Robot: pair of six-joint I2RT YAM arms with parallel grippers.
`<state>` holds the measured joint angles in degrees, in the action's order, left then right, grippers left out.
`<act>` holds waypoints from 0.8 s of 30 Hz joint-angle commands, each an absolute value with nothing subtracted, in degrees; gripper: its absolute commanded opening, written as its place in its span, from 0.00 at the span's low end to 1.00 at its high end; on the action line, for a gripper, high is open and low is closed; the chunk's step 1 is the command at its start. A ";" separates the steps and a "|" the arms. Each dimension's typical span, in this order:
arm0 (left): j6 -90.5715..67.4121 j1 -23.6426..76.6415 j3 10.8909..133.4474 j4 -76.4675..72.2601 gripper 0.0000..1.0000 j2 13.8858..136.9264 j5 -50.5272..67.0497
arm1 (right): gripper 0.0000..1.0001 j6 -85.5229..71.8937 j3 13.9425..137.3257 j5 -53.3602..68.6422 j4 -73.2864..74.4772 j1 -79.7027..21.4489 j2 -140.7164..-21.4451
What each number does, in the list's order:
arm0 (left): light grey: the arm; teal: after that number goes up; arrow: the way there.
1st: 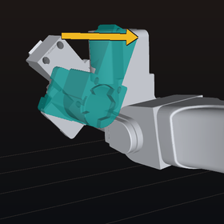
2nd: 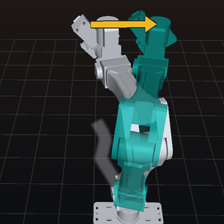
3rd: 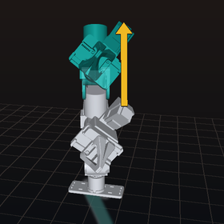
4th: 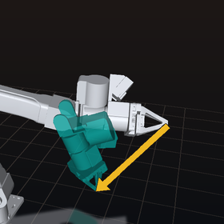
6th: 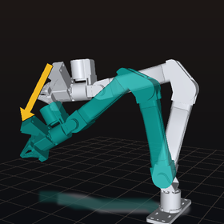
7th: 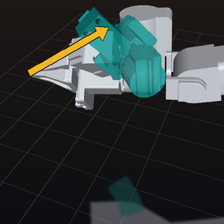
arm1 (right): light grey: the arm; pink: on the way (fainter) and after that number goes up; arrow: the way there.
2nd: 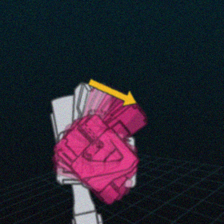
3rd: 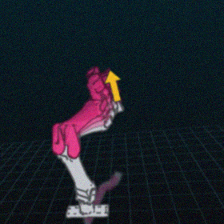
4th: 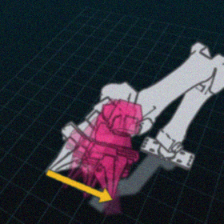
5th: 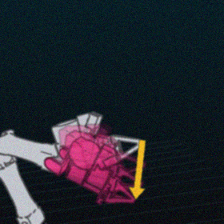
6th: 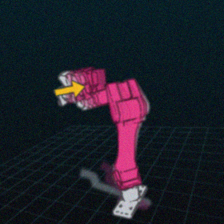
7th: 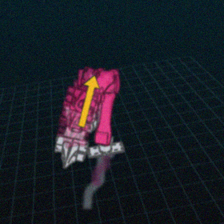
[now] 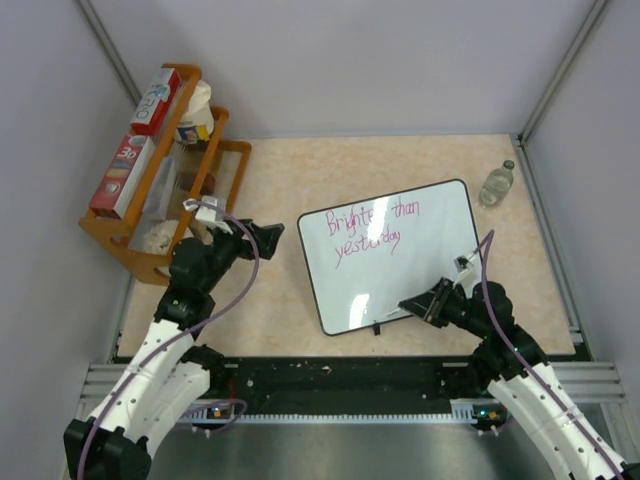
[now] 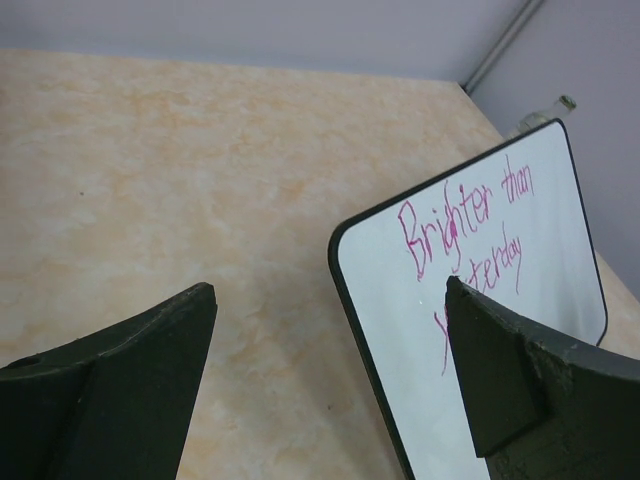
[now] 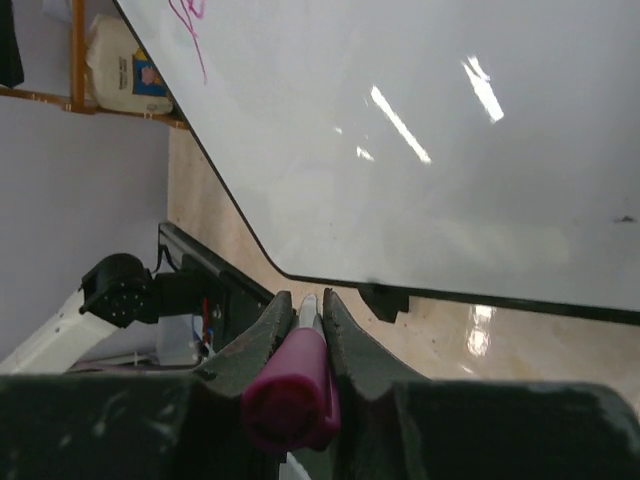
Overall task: Write a sentence on the whiteboard
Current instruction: Put down the whiteboard marker at the corner of the board.
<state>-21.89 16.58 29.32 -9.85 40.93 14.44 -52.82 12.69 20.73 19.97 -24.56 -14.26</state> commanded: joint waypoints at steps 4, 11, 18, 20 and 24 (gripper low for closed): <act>-24.43 16.35 31.64 -7.47 0.99 40.51 4.75 | 0.00 -59.23 9.32 26.89 26.80 -23.91 -9.67; -25.40 16.35 31.20 -9.22 0.99 41.57 2.81 | 0.00 -62.14 6.60 27.86 31.90 -23.99 -4.58; -25.84 16.44 31.73 -10.02 0.99 41.22 0.53 | 0.10 -64.77 3.60 25.67 33.84 -23.99 -1.06; -25.49 16.44 31.47 -10.55 0.99 40.70 0.53 | 0.13 -64.78 3.69 24.44 34.01 -23.91 -1.05; -25.40 16.44 30.32 -12.04 0.99 39.99 -1.32 | 0.26 -64.69 4.22 22.77 34.19 -23.99 -1.49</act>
<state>-25.41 16.58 29.58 -7.31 41.52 1.30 -63.83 5.13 25.19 31.53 -24.56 -1.76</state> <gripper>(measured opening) 0.987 0.199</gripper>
